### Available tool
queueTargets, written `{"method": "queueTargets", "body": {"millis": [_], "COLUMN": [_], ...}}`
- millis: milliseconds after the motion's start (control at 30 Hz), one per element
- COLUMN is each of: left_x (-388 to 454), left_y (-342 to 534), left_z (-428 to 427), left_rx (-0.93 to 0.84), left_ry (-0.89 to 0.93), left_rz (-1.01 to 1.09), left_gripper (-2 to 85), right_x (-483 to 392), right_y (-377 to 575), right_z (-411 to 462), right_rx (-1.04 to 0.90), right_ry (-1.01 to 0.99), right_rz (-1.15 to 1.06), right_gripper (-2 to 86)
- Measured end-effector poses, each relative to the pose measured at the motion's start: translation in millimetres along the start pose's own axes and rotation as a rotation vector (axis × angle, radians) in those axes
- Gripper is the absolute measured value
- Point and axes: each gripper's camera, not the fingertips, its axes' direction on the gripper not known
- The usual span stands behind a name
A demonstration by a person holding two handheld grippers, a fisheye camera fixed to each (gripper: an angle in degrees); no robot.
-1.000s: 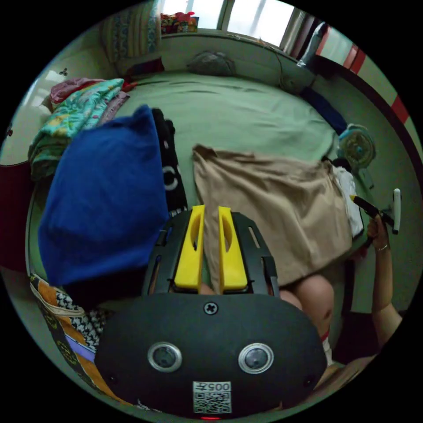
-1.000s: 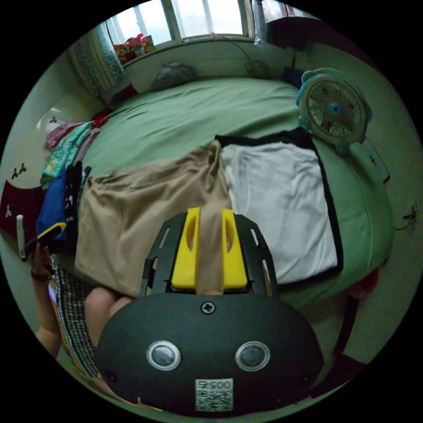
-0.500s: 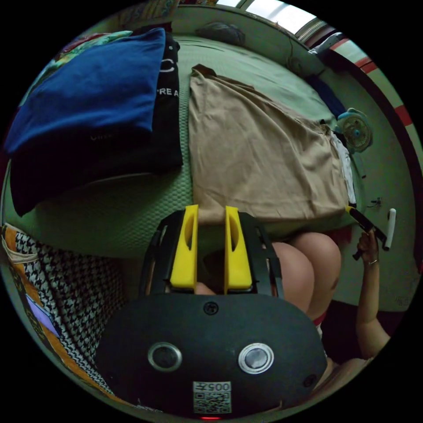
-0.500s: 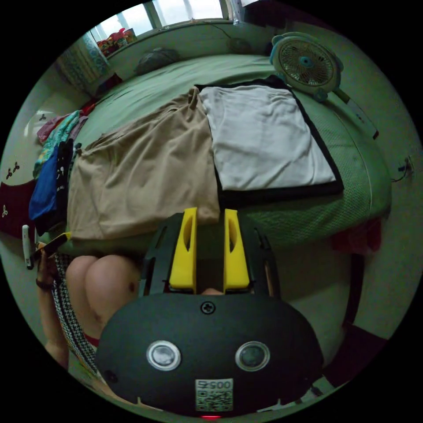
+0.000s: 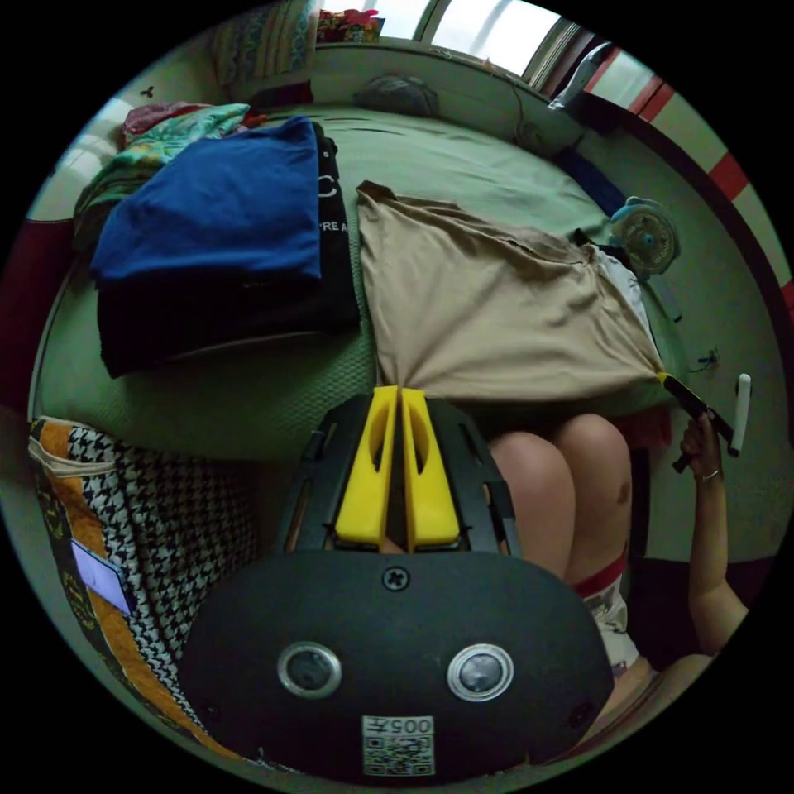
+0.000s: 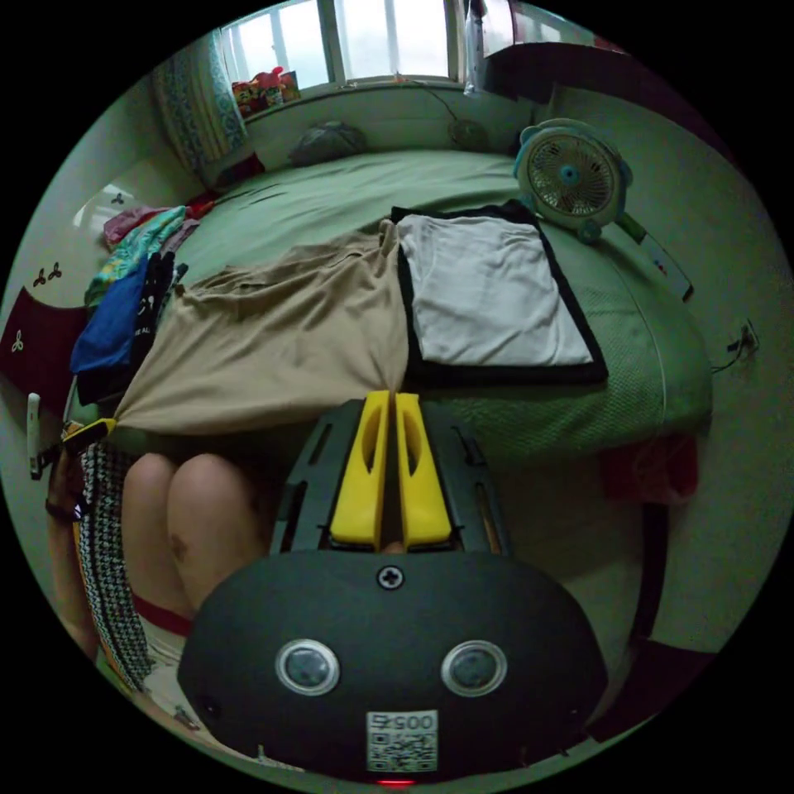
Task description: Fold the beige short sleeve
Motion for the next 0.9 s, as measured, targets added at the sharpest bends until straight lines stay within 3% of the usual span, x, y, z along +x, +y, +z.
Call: {"method": "queueTargets", "body": {"millis": [267, 400, 600, 900], "left_x": [-6.8, -3.1, 6.7, 59.6], "left_y": [3.1, -6.3, -29.9, -117.3], "left_z": [52.1, 61.6, 41.4, 43.3], "left_rx": [-0.068, -0.141, -0.045, 0.069], "left_ry": [0.036, -0.081, -0.088, 0.039], "left_rz": [-0.079, -0.096, -0.058, 0.082], "left_gripper": [-0.1, -0.5, -0.6, 1.2], "right_x": [1.3, -3.5, -23.4, -78.7], "right_y": [9.9, -1.8, -34.2, -119.4], "right_z": [53.3, 61.5, 32.1, 38.8], "right_rx": [-0.099, -0.155, -0.048, 0.046], "right_ry": [-0.010, 0.005, 0.069, -0.074], "right_rz": [0.087, 0.104, 0.022, -0.120], "right_gripper": [-1.5, -1.6, -0.9, 6.1]}}
